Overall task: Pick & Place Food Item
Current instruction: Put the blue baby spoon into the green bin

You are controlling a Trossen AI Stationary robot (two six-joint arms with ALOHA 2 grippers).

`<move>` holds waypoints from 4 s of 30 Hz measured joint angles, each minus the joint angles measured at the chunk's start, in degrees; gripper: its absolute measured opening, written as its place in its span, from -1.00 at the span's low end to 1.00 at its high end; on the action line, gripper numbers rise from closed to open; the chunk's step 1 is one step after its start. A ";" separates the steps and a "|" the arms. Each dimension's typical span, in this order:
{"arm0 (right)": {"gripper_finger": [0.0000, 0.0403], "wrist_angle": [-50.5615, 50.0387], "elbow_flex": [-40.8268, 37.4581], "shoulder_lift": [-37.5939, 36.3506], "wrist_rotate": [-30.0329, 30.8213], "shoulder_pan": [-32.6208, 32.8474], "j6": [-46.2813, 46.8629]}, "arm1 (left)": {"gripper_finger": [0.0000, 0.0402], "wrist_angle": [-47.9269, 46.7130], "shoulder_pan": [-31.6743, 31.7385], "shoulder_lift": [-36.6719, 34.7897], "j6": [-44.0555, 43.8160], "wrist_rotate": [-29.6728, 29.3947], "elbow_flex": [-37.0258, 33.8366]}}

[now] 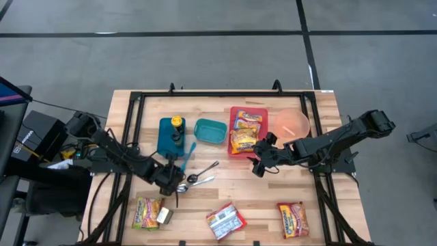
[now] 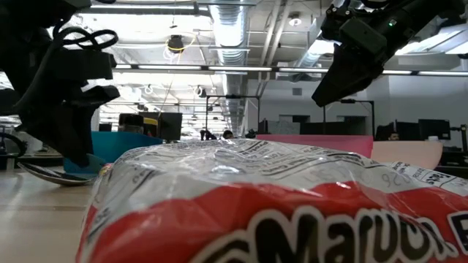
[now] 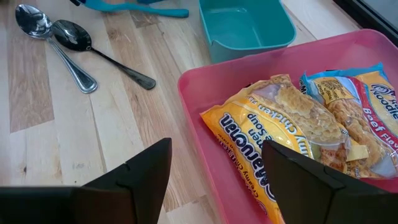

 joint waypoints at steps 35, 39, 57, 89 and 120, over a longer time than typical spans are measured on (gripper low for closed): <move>0.22 0.13 0.00 0.00 -0.02 0.00 0.00 | -0.99 8.24 -4.20 -14.01 0.43 -2.37 0.00; 0.22 0.13 0.00 0.00 -0.02 0.00 0.00 | -0.99 11.66 -5.07 -14.01 4.87 -2.48 0.00; 0.22 0.21 0.00 0.00 -0.02 0.01 0.00 | -0.99 20.95 7.08 -13.77 30.12 -12.84 0.00; 0.22 1.07 0.02 0.00 -0.01 -0.14 -0.02 | -0.99 35.65 12.26 -3.54 22.16 -24.21 7.98; 0.22 -8.76 0.03 -3.50 7.97 -2.08 6.82 | -0.99 1.26 19.87 6.51 -4.52 -20.85 28.26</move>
